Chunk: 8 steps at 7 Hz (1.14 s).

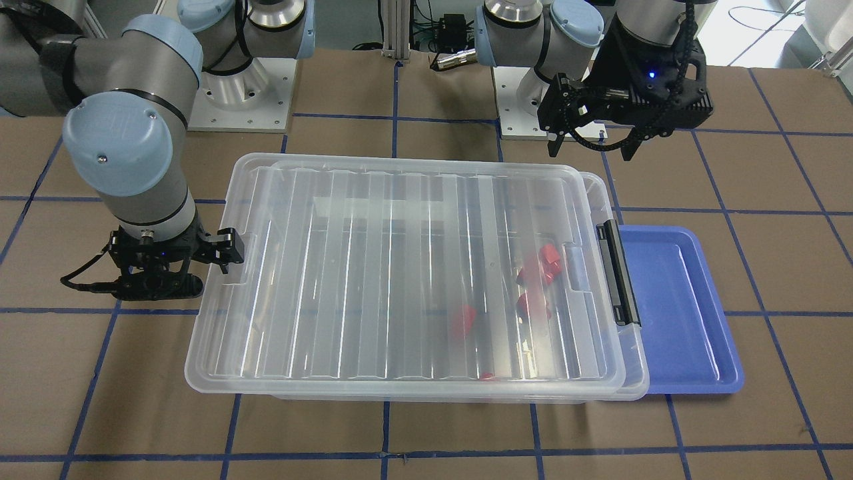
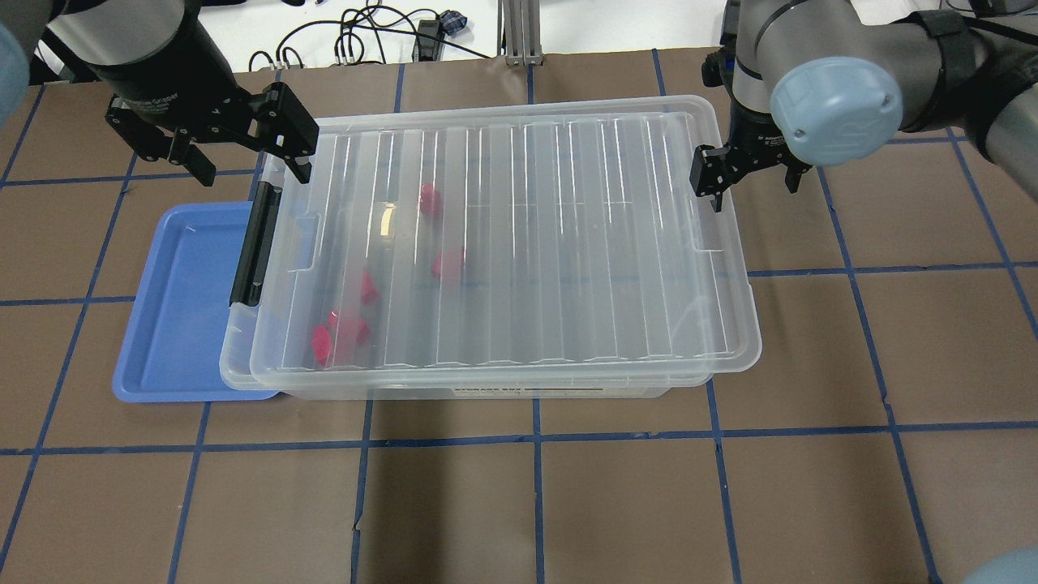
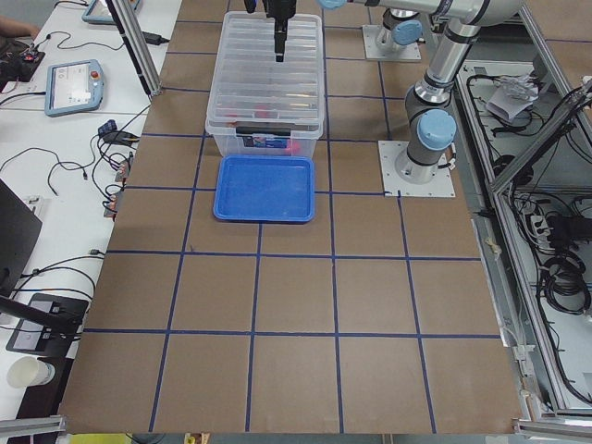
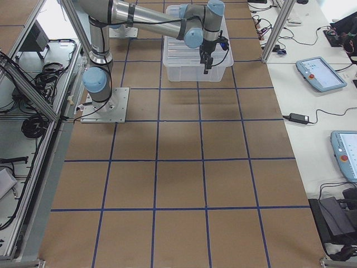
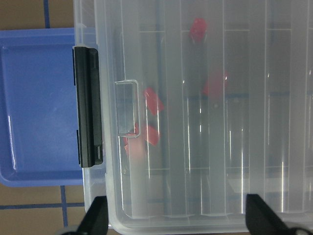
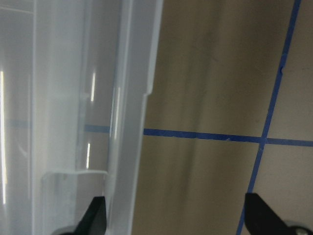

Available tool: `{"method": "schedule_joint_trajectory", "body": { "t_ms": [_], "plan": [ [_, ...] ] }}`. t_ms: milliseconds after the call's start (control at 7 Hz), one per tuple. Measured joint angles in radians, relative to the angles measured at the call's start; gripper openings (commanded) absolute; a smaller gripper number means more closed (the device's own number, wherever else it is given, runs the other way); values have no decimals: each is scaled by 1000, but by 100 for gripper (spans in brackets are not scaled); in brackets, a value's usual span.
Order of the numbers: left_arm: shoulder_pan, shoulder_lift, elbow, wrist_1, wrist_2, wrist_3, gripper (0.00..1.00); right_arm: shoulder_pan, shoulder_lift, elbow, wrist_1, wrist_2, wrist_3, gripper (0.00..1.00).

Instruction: Place red block in blue tray from box

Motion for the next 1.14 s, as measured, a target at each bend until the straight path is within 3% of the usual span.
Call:
{"method": "schedule_joint_trajectory", "body": {
  "t_ms": [1143],
  "plan": [
    [6, -33, -3, 44, -12, -51, 100, -152, -4, -1, 13, -42, -52, 100]
  ]
}}
